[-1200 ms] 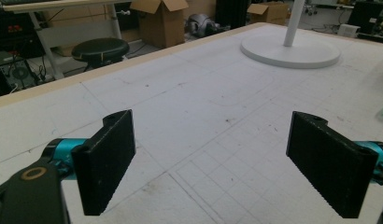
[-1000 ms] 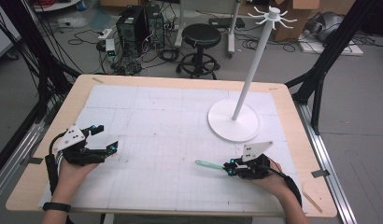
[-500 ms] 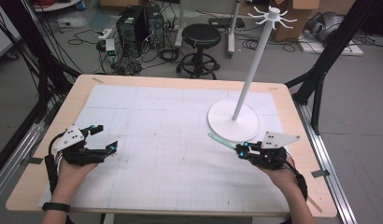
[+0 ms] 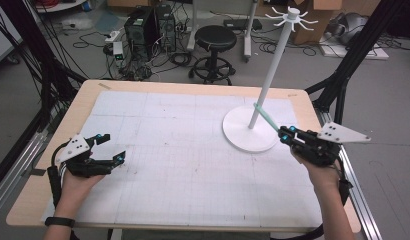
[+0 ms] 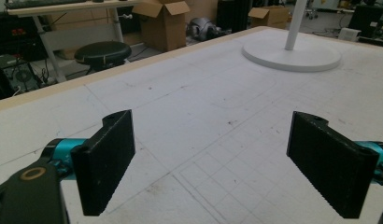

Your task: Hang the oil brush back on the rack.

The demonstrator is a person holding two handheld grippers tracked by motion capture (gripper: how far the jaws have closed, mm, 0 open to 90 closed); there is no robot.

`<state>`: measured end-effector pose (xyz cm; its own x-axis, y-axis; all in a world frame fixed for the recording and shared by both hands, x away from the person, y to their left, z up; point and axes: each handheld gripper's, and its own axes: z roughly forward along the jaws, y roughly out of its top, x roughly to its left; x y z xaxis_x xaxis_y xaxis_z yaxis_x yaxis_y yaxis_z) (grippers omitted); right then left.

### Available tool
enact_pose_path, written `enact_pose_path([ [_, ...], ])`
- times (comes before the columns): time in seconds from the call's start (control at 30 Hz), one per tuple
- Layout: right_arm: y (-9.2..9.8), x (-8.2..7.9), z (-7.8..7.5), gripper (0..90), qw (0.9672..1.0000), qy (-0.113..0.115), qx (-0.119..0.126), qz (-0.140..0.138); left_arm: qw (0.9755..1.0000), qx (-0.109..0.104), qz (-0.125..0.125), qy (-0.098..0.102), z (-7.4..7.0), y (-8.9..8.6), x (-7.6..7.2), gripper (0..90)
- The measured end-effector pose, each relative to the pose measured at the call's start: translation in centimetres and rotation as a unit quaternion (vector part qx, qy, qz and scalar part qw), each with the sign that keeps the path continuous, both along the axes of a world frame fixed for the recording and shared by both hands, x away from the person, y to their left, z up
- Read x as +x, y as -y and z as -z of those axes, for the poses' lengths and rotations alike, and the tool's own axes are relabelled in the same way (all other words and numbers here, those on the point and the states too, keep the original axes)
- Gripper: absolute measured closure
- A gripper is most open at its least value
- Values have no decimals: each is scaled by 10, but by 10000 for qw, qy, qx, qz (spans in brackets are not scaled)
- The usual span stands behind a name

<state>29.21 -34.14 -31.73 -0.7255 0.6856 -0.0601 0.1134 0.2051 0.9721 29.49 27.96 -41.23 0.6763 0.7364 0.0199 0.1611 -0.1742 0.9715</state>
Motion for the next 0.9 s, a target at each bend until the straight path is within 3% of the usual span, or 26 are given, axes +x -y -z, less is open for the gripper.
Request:
enact_pose_path([
  [0.17,20,-2,-27,824,9977,252,519,345,10000,32,-4,-23,1,1,0,159],
  [0.23,22,-2,-30,824,9973,280,561,395,10000,47,7,-17,1,1,0,159],
  [0.33,30,-3,-41,823,9949,436,677,601,10000,45,17,-17,1,1,0,160],
  [0.4,39,-4,-52,823,9912,602,876,787,10000,27,0,-21,1,1,0,159],
  [0.47,40,-4,-55,823,9905,616,913,824,10000,22,9,-19,1,1,0,159],
  [0.53,46,-4,-64,823,9873,724,1037,964,10000,14,3,-14,0,1,0,159],
  [0.67,49,-4,-74,823,9842,844,1160,1037,10000,23,3,-10,0,0,0,159],
  [0.9,50,-2,-91,823,9822,954,1223,1063,10000,10,7,7,0,0,0,159],
])
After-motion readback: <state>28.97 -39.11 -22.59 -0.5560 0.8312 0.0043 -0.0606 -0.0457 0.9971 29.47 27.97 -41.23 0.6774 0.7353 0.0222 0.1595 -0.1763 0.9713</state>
